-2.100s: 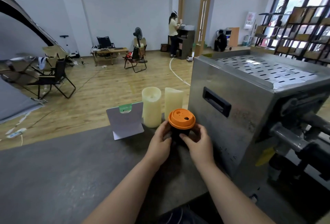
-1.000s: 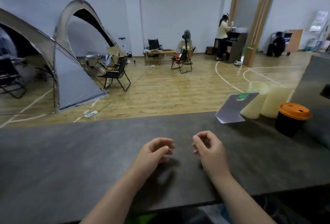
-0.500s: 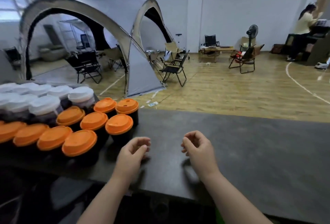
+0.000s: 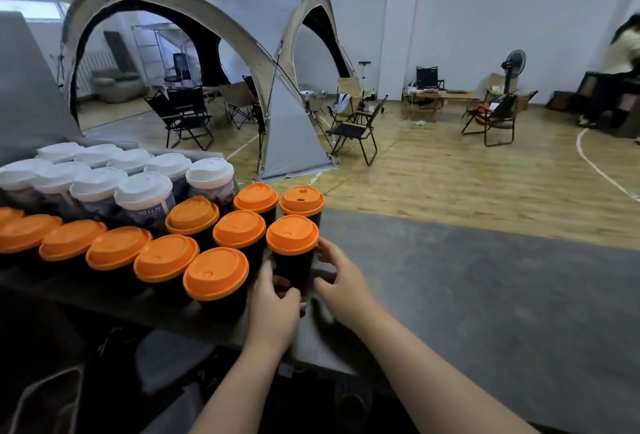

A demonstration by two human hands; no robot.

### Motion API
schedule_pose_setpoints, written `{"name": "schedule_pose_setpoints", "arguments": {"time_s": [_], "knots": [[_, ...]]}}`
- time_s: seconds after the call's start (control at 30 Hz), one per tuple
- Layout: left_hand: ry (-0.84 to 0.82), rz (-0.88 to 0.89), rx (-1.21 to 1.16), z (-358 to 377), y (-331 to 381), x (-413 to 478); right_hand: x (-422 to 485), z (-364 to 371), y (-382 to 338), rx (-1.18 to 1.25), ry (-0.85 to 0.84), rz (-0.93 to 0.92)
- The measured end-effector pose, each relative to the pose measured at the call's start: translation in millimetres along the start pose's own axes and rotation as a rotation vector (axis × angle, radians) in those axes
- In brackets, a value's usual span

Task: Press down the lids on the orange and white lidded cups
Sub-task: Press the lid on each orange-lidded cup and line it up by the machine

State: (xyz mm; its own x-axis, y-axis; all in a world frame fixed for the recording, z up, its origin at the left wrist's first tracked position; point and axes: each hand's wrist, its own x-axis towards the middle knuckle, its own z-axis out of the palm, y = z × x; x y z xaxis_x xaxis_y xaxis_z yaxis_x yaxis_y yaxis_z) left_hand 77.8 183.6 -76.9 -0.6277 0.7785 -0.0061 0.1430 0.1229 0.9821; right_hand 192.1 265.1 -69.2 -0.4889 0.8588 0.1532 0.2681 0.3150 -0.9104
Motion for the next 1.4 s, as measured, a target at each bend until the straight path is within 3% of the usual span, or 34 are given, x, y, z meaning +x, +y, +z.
{"name": "schedule_pose_setpoints", "arguments": {"time_s": [0.1,0.17,0.3,0.4,0.5,0.83,1.4], "knots": [[0.033,0.070,-0.002,1.8,-1.3,-5.9,-7.8,-6.5,3.3,0.034,0.069,-0.046],[-0.011,0.086,-0.132,8.8,1.1,-11.7,-16.3,-19.5,6.4,0.055,0.104,-0.075],[-0.179,0.074,-0.342,32.7,13.0,-18.8,-38.5,-59.8,10.6,0.069,0.186,-0.115],[-0.387,0.051,-0.359,53.4,17.8,-25.2,-56.9,-91.6,17.9,0.099,0.199,-0.096],[-0.468,0.060,-0.282,63.6,19.8,-26.4,-76.2,-114.3,30.7,0.068,0.195,-0.078],[-0.439,0.200,-0.192,67.8,23.4,-35.1,-85.0,-113.2,33.2,0.009,0.110,-0.065],[-0.560,0.148,-0.189,62.2,24.8,-29.5,-86.7,-111.5,40.3,-0.034,0.127,-0.148]]}}
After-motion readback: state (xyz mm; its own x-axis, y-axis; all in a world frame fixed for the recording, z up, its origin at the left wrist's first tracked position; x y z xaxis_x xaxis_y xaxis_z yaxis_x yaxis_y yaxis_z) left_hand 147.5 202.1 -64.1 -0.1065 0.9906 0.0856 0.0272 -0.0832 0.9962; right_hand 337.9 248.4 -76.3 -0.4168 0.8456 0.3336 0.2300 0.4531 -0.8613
